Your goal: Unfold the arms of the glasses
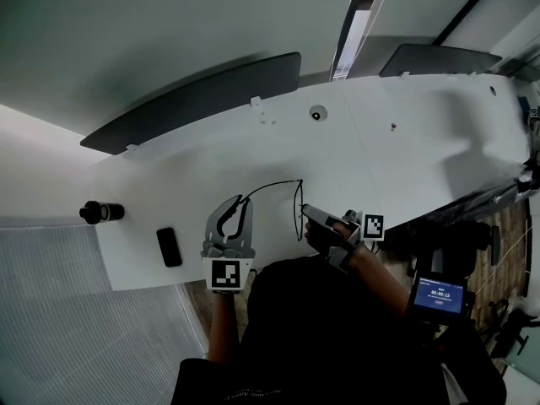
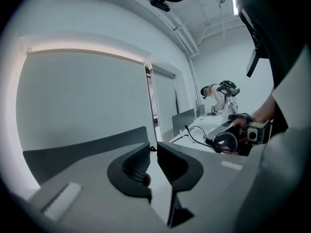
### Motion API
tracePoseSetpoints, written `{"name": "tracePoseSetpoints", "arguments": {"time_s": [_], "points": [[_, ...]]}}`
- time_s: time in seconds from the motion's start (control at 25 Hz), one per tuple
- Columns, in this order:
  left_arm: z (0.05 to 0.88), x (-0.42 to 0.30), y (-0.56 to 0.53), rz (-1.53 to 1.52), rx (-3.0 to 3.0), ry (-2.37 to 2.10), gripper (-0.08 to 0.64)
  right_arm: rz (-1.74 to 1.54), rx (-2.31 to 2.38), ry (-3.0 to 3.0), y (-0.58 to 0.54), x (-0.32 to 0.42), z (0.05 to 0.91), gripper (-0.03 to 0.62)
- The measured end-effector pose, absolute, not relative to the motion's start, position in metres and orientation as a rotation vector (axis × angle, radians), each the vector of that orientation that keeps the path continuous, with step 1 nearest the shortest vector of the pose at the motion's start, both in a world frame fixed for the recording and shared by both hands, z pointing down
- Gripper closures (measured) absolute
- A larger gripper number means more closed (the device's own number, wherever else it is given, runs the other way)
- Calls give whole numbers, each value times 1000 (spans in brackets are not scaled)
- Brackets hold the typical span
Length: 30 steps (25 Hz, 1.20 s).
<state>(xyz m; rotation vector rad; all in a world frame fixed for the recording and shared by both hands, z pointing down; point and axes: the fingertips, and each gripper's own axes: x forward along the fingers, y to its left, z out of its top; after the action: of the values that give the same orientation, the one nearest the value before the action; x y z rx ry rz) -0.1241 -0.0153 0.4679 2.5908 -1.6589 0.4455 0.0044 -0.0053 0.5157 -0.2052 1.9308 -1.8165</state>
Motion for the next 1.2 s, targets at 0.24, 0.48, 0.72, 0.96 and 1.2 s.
{"name": "tracePoseSetpoints", "arguments": {"time_s": [0.24, 0.48, 0.72, 0.96, 1.2], "points": [[467, -135, -17, 409, 2564, -1685, 500, -1826, -147, 1958, 3, -2, 513, 584], [473, -147, -18, 362, 2551, -1691, 486, -1834, -59, 1976, 13, -8, 509, 584], [473, -152, -18, 301, 2475, -1688, 482, -1844, -8, 1976, 17, -12, 506, 584], [475, -150, -20, 316, 2564, -1692, 477, -1854, -14, 1919, 15, -8, 509, 584], [475, -141, -17, 306, 2574, -1633, 473, -1879, -37, 1821, 10, -1, 516, 584]]}}
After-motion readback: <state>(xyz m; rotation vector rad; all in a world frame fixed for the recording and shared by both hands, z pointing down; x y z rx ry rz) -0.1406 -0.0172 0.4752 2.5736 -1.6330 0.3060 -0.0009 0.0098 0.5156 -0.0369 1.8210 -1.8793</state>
